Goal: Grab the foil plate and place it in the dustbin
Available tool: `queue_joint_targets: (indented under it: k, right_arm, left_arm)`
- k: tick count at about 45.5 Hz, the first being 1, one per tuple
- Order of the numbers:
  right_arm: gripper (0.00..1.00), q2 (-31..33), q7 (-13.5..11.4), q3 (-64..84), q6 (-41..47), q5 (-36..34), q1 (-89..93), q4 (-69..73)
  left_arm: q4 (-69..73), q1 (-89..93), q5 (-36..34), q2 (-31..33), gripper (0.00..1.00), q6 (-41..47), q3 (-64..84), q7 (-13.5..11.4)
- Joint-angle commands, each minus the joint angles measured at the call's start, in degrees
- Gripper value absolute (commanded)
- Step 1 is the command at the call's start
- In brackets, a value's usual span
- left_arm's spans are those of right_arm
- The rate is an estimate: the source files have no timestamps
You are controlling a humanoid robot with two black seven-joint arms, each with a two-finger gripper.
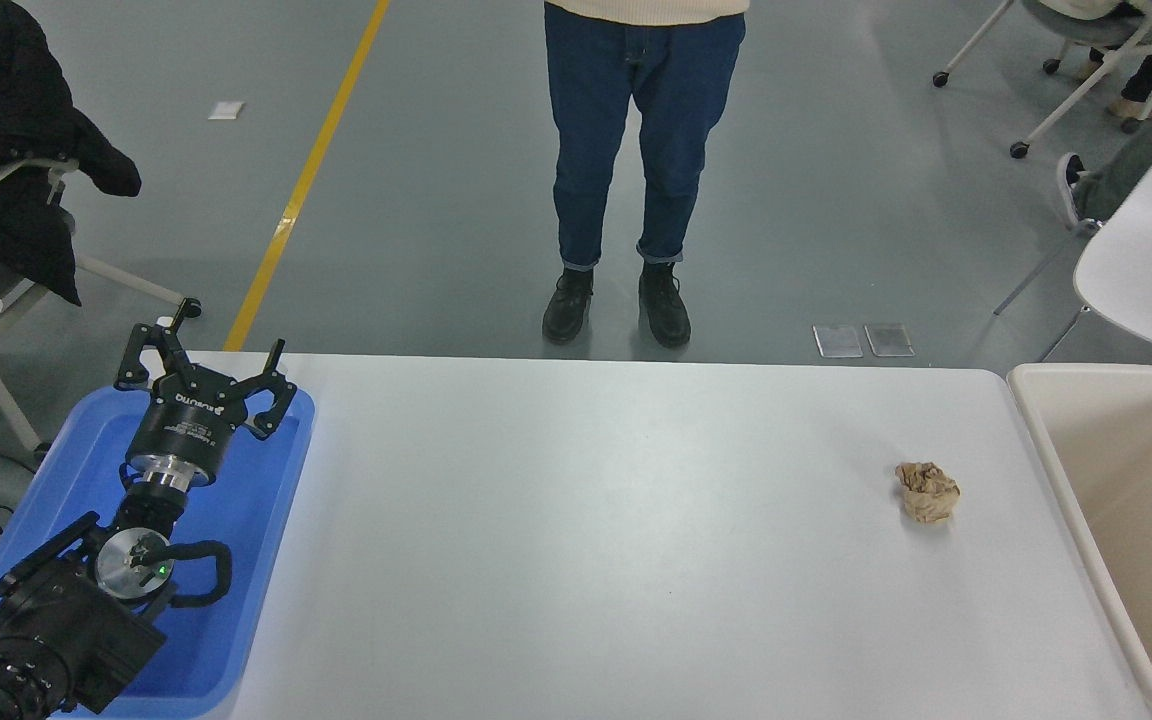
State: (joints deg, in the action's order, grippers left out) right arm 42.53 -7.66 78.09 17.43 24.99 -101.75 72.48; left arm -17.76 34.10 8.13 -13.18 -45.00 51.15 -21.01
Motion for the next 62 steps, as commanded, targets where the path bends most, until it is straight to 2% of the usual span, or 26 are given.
queue_joint_targets:
  k: [1, 3, 14, 27, 36, 49, 62]
  right_arm:
    - [1.0, -5.3, 0.0, 5.4, 25.4, 0.0, -15.5, 3.0]
    - [1.0, -6.7, 0.0, 5.5, 27.6, 0.0, -17.0, 3.0]
    - [1.0, -12.2, 0.2, 4.2, 27.6, -0.3, -24.2, 6.1]
    - [1.0, -13.0, 0.1, 2.3, 27.6, -10.5, -35.2, 10.5]
    - [1.0, -14.1, 0.2, -1.5, 27.6, -10.9, -37.0, 10.3]
    - [1.0, -22.2, 0.2, -2.0, 27.6, -11.8, -37.1, 9.8]
    - [1.0, -22.9, 0.2, -2.2, 27.6, -13.5, -37.3, 9.6]
  left_arm:
    - [0.0, 0.0, 0.0, 0.0, 1.0, 0.0, 0.0, 0.0]
    - [0.0, 0.0, 0.0, 0.0, 1.0, 0.0, 0.0, 0.0]
    - [0.0, 0.0, 0.0, 0.0, 1.0, 0.0, 0.0, 0.0]
    - [0.0, 0.0, 0.0, 0.0, 1.0, 0.0, 0.0, 0.0]
    - [0.0, 0.0, 0.0, 0.0, 1.0, 0.0, 0.0, 0.0]
    - [0.0, 0.0, 0.0, 0.0, 1.0, 0.0, 0.0, 0.0]
    - [0.0, 0.0, 0.0, 0.0, 1.0, 0.0, 0.0, 0.0]
